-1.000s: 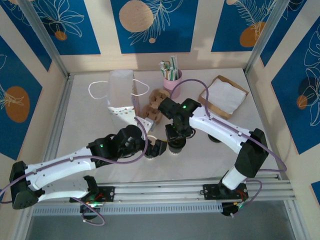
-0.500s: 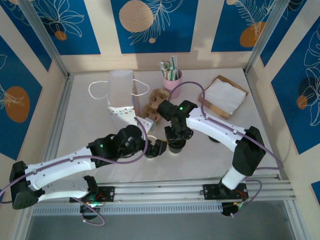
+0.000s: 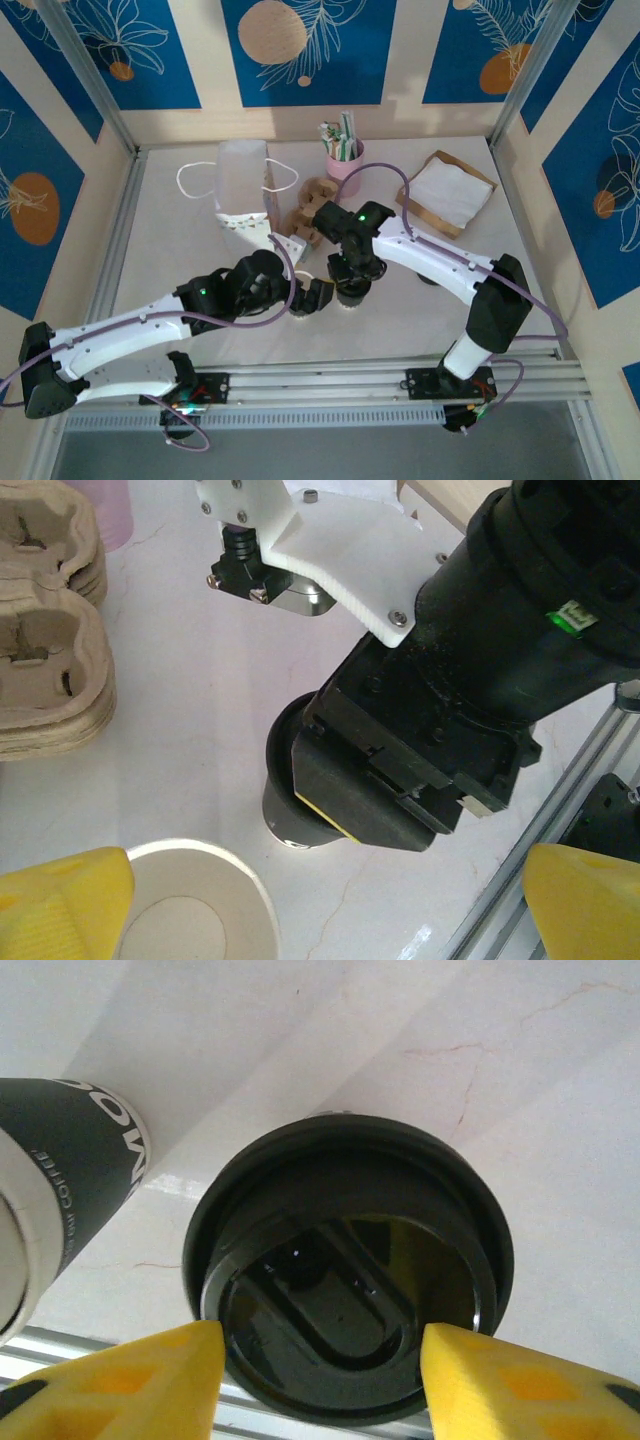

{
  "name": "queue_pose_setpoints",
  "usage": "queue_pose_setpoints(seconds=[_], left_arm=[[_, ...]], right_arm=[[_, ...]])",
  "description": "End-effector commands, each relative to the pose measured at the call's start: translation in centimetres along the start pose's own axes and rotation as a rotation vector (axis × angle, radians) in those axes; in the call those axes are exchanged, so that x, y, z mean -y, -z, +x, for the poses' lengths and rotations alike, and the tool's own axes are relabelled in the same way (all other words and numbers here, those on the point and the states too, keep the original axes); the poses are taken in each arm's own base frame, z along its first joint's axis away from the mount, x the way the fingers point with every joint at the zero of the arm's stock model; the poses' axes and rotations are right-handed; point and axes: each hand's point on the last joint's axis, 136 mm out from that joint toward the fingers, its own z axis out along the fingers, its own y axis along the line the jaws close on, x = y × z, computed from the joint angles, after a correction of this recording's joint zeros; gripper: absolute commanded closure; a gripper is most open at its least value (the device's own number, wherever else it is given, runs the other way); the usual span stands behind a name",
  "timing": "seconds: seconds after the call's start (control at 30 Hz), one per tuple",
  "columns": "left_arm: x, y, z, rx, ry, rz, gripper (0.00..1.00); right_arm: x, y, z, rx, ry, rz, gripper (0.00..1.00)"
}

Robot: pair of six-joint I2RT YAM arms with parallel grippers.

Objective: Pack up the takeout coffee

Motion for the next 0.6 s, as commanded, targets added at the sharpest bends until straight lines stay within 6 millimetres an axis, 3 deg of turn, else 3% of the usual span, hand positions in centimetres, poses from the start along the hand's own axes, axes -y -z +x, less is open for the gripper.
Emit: queue_pose_setpoints(seconds=[0.0,0.13,0.33,0.57], left_arm=[[0.4,0.6,-1.2,0.054,0.006,0.007,0.0],[0.0,1.0,-1.4,0.069,0.009,-0.005,0.0],[-1.0,3.5,-2.4,0.123,0.01,-0.044,0.0],[-3.4,7.2,-2.4,0.168,0.019,-0.12,0.0]], right_arm=[[-0.5,2.3,0.0,0.026,-0.002,-0.036,0.37],[-0.4,3.1,-0.4,0.058,-0.002,-0.037,0.23],[-0.2,1.8,-0.6,0.033,-0.001,-0.013,0.01],[-0.6,0.5,-1.0,0.01,0.015,-0.004,0.0]])
